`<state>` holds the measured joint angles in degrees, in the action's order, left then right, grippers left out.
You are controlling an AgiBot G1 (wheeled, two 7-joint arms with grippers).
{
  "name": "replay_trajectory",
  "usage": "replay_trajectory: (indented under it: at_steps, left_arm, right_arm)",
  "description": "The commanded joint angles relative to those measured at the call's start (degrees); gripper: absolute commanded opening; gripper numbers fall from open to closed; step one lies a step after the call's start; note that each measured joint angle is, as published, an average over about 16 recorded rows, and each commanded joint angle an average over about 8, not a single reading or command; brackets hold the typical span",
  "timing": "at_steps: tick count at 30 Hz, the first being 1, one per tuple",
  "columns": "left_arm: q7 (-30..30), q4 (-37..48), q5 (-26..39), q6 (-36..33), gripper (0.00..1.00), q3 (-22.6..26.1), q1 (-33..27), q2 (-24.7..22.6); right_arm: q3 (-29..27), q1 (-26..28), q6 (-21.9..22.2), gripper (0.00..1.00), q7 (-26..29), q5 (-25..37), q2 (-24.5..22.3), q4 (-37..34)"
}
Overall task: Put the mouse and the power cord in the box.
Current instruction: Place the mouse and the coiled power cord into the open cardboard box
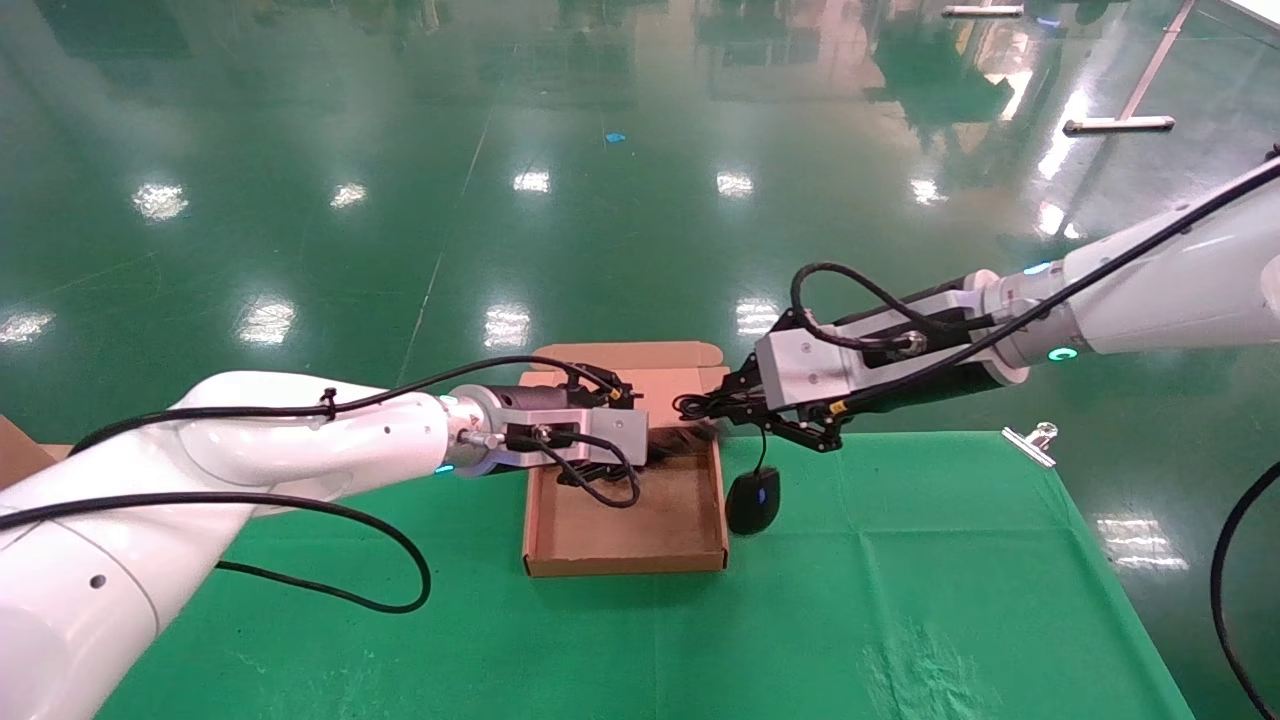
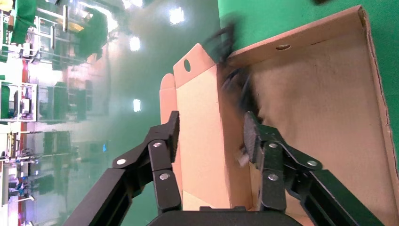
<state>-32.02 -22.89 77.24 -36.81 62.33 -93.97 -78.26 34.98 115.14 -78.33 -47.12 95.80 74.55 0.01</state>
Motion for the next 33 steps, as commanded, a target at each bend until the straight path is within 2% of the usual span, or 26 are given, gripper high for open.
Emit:
replay_trajectory:
  at_steps: [1, 6, 10, 17, 21, 29, 30, 31, 33]
  left_arm:
    - [-0.03, -0.07, -0.52, 0.20, 1.00, 0.81, -0.09, -0.03]
    - [-0.16, 1.68, -3.01, 1.49, 1.00, 1.10, -0.52, 0.30]
    - [-0.86, 5.93, -4.91, 5.35, 1.00, 0.22, -1.23, 0.70]
    - [-3.07, 13.33, -6.80, 9.71, 1.00, -1.22, -2.61, 2.27]
    - [-4.55, 16.11, -8.23, 9.00, 1.00, -2.34, -3.37, 4.54]
    - [-7.30, 17.99, -12.76, 5.02, 1.00, -5.63, -3.78, 9.84]
    - [-7.74, 17.96, -13.31, 4.52, 1.00, -6.02, -3.74, 10.23]
    - [-8.19, 17.93, -13.84, 4.06, 1.00, -6.40, -3.68, 10.54]
    - [-8.87, 17.88, -14.62, 3.40, 1.00, -6.96, -3.57, 10.90]
  right_arm:
    - [-0.05, -0.06, -0.10, 0.00, 0.13, -0.07, 0.17, 0.00]
    - [-0.08, 0.10, 0.69, 0.00, 0.49, -0.14, 1.75, 0.92]
    - [-0.13, -0.51, 1.23, 0.00, 1.25, -0.46, 3.00, 2.92]
    - [1.27, -4.79, 3.49, 0.00, 5.10, -2.24, 4.12, 11.75]
    - [3.93, -8.34, 8.19, 0.00, 8.37, -4.17, 4.32, 18.28]
    - [12.48, -14.95, 22.86, 0.00, 13.69, -8.49, 4.30, 27.53]
    - [13.70, -15.64, 24.21, 0.01, 14.21, -8.92, 4.29, 28.02]
    - [14.91, -16.28, 25.42, 0.08, 14.73, -9.34, 4.27, 28.40]
    - [16.74, -17.24, 27.12, 0.32, 15.50, -9.96, 4.25, 28.83]
